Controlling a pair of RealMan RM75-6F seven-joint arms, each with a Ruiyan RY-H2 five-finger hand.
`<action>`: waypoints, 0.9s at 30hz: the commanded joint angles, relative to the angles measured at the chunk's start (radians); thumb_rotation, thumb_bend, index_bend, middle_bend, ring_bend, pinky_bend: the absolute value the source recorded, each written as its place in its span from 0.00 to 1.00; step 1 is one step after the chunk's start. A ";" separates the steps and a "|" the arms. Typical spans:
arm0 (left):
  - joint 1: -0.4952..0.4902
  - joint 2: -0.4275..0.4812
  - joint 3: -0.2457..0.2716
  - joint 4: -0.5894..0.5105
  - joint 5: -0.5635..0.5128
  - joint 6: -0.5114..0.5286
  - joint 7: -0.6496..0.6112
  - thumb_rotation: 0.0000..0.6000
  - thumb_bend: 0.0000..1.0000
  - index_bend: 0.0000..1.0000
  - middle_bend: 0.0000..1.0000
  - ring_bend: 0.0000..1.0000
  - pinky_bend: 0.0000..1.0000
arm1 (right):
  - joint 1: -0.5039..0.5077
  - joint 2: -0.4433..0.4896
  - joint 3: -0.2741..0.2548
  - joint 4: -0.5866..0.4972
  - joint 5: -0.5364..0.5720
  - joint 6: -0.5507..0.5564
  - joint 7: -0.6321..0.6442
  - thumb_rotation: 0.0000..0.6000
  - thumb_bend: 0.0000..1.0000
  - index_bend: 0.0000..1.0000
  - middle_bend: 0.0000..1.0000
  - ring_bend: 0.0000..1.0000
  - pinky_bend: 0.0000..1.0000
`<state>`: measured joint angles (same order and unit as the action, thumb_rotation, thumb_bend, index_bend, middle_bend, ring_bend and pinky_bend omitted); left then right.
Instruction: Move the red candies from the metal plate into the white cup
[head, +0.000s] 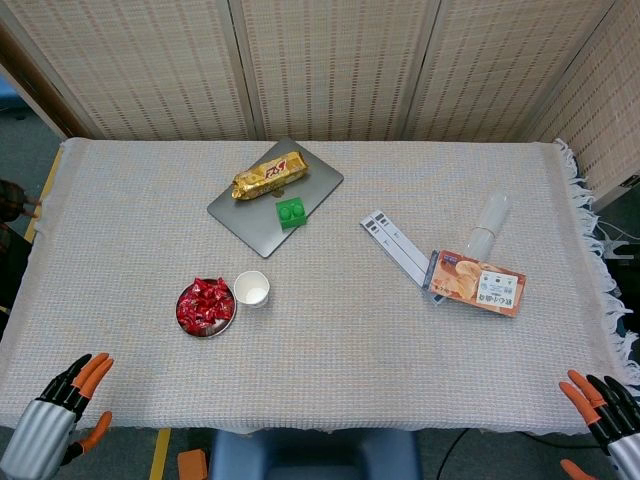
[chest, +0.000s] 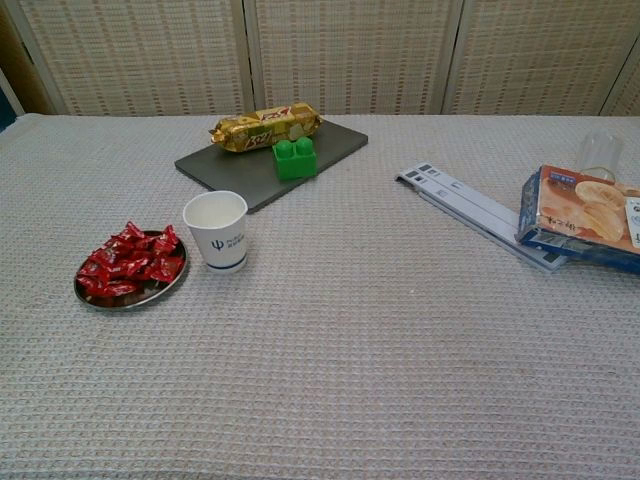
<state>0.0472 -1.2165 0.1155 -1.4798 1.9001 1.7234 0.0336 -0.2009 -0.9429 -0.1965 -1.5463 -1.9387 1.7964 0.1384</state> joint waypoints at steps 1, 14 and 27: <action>-0.023 -0.004 -0.019 -0.017 -0.027 -0.031 -0.009 1.00 0.40 0.00 0.07 0.06 0.25 | 0.023 0.003 0.025 -0.039 0.053 -0.047 -0.017 1.00 0.04 0.00 0.00 0.00 0.00; -0.248 -0.164 -0.165 -0.134 -0.273 -0.470 0.299 1.00 0.37 0.00 0.05 0.05 0.56 | 0.039 -0.012 0.072 -0.096 0.170 -0.113 -0.092 1.00 0.04 0.00 0.00 0.00 0.00; -0.449 -0.336 -0.320 0.025 -0.538 -0.676 0.461 1.00 0.36 0.00 0.05 0.06 0.72 | 0.057 -0.006 0.078 -0.122 0.231 -0.185 -0.116 1.00 0.04 0.00 0.00 0.00 0.00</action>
<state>-0.3820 -1.5367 -0.1903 -1.4714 1.3828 1.0666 0.4828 -0.1443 -0.9487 -0.1201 -1.6664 -1.7112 1.6136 0.0244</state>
